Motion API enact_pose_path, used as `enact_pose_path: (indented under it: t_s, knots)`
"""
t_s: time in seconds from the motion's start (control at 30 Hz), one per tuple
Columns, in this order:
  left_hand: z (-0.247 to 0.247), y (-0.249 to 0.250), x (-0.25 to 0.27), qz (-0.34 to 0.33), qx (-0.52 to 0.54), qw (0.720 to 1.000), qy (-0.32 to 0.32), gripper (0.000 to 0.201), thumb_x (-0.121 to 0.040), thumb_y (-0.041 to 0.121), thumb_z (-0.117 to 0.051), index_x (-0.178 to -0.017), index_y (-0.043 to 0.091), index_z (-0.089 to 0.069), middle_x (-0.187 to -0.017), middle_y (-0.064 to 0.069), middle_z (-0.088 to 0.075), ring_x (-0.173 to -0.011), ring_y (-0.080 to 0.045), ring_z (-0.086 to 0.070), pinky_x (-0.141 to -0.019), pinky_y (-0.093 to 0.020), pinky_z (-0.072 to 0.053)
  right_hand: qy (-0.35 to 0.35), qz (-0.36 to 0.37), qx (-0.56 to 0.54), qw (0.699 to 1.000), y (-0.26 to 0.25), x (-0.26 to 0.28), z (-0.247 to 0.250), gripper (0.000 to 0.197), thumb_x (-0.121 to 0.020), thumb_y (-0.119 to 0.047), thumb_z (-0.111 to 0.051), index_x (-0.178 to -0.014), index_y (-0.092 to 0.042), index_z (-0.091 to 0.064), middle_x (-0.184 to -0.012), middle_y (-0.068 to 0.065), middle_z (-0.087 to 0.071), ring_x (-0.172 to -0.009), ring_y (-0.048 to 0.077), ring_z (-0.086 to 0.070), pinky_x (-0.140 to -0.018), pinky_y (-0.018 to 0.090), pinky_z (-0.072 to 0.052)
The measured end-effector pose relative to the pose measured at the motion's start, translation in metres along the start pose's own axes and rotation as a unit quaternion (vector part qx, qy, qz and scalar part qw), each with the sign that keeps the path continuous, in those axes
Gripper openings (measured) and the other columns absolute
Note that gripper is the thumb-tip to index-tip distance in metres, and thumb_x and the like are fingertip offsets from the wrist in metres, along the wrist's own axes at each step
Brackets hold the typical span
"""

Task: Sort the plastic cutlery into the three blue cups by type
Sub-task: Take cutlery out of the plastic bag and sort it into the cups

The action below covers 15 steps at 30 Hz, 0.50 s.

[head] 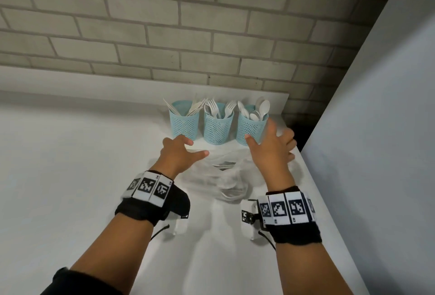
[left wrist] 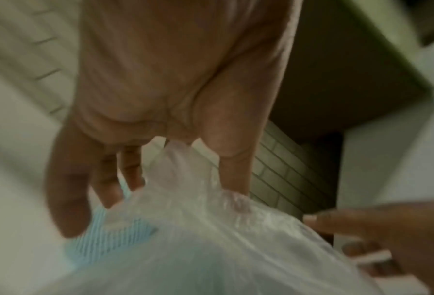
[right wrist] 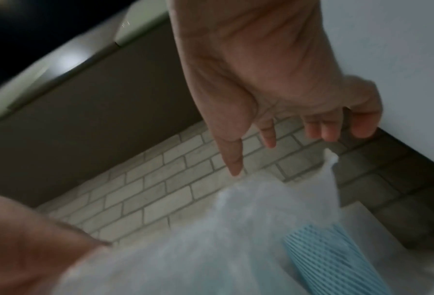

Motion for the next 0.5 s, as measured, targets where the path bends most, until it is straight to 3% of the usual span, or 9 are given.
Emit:
enact_pose_path:
  t_s: [0.1,0.17,0.3,0.37,0.43,0.5]
  knots:
    - [0.004,0.012,0.01,-0.039,-0.141,0.989,0.019,0.066,-0.073,0.058,-0.068,-0.122,0.017,-0.053,-0.13,-0.011,-0.041,-0.121,-0.03,-0.046,-0.101,-0.036,-0.039,-0.092,0.034,0.049,0.994,-0.002,0.004,-0.005,0.057,-0.09,-0.055,-0.047,-0.131,-0.016,-0.043,-0.132,0.017,-0.041,-0.117,0.035,-0.045,-0.09,0.039,-0.041]
    - [0.005,0.017,0.014,-0.071,-0.206,0.976,0.018,0.064,-0.074,0.054,-0.07,-0.118,0.01,-0.056,-0.122,-0.009,-0.054,-0.114,-0.026,-0.052,-0.092,-0.031,-0.041,-0.142,0.055,0.069,0.986,-0.002,0.009,-0.013,0.055,-0.09,-0.054,-0.046,-0.116,-0.007,-0.055,-0.118,0.015,-0.058,-0.106,0.031,-0.054,-0.079,0.031,-0.041]
    - [0.002,0.017,0.011,-0.084,-0.236,0.968,0.027,0.036,-0.077,0.033,-0.074,-0.092,0.002,-0.062,-0.098,-0.009,-0.066,-0.092,-0.025,-0.06,-0.07,-0.025,-0.041,-0.153,0.054,0.041,0.986,-0.008,0.017,-0.026,0.042,-0.087,-0.035,-0.062,-0.109,0.0,-0.059,-0.111,0.014,-0.063,-0.105,0.029,-0.058,-0.079,0.028,-0.041]
    - [0.0,0.014,0.006,-0.09,-0.153,0.984,0.017,0.024,-0.083,0.025,-0.069,-0.083,0.001,-0.068,-0.079,-0.007,-0.067,-0.074,-0.021,-0.06,-0.062,-0.024,-0.044,-0.142,0.058,0.001,0.988,-0.009,0.013,-0.03,0.036,-0.085,-0.024,-0.066,-0.112,-0.001,-0.061,-0.115,0.014,-0.064,-0.106,0.028,-0.059,-0.083,0.026,-0.043]
    - [-0.001,0.007,0.003,-0.074,0.033,0.997,-0.02,0.02,-0.087,0.022,-0.065,-0.079,0.004,-0.066,-0.068,-0.005,-0.062,-0.062,-0.016,-0.057,-0.058,-0.021,-0.05,-0.139,0.03,-0.084,0.986,-0.001,0.004,-0.031,0.032,-0.082,-0.017,-0.068,-0.112,-0.005,-0.065,-0.115,0.012,-0.066,-0.104,0.027,-0.062,-0.089,0.03,-0.049]
    - [0.0,-0.003,0.003,-0.003,0.244,0.967,-0.07,0.018,-0.091,0.02,-0.06,-0.079,0.006,-0.06,-0.068,-0.005,-0.062,-0.058,-0.014,-0.058,-0.05,-0.017,-0.053,-0.151,-0.032,-0.233,0.96,0.012,-0.006,-0.026,0.028,-0.082,-0.009,-0.069,-0.109,-0.005,-0.066,-0.108,0.015,-0.068,-0.092,0.025,-0.066,-0.079,0.033,-0.056]
Point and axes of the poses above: each hand's wrist, its own x-axis away from the middle knuckle, its own z-axis out of the back of the hand, y = z × x, the point moved 3 cm from there along -x, towards the middle knuckle
